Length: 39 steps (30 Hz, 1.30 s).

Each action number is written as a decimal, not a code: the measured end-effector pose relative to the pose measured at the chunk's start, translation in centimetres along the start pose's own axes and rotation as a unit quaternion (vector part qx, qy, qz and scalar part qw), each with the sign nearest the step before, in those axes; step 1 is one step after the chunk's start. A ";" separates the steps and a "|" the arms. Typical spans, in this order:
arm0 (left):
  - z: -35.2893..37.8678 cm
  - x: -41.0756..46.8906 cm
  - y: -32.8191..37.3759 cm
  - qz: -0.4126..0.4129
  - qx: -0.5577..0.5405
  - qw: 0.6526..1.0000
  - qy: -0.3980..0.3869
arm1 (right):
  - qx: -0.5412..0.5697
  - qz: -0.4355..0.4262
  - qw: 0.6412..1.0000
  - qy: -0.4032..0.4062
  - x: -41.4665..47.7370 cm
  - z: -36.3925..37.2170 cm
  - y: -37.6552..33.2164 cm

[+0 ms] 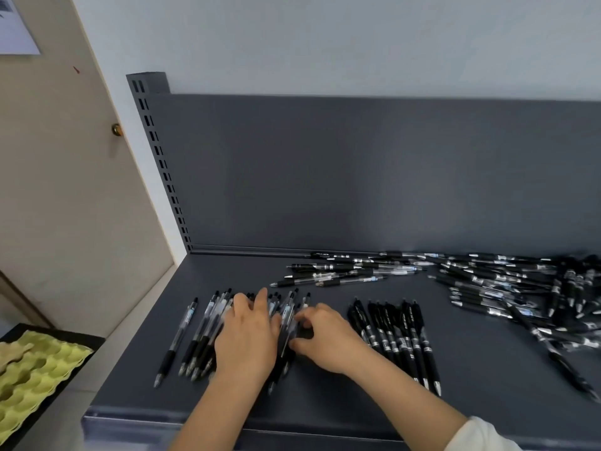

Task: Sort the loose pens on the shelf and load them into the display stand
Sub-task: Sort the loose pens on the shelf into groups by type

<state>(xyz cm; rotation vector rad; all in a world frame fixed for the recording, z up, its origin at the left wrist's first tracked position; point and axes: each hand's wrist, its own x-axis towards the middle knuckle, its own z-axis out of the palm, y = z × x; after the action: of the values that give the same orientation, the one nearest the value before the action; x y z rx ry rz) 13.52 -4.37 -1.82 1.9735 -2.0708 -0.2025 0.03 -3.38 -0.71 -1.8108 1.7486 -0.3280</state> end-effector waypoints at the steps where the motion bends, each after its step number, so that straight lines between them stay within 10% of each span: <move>1: 0.0 0.0 0.1 0.006 0.005 1.000 0.006 | -0.015 -0.008 1.000 -0.009 0.1 -0.3 0.1; 15: -0.3 2.0 0.3 0.097 -0.029 0.991 0.088 | -0.245 -0.034 0.964 0.097 9.0 -8.0 4.6; 39: 0.0 10.9 1.7 0.039 -0.002 0.995 -0.094 | -0.056 -0.051 0.989 0.131 9.7 -9.7 6.4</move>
<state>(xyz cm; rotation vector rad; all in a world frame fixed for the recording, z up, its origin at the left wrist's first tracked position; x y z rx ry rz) 11.51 -15.15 -0.26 1.9345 -2.2557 -0.3894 -9.65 -14.87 1.22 -2.0176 1.8849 -0.5403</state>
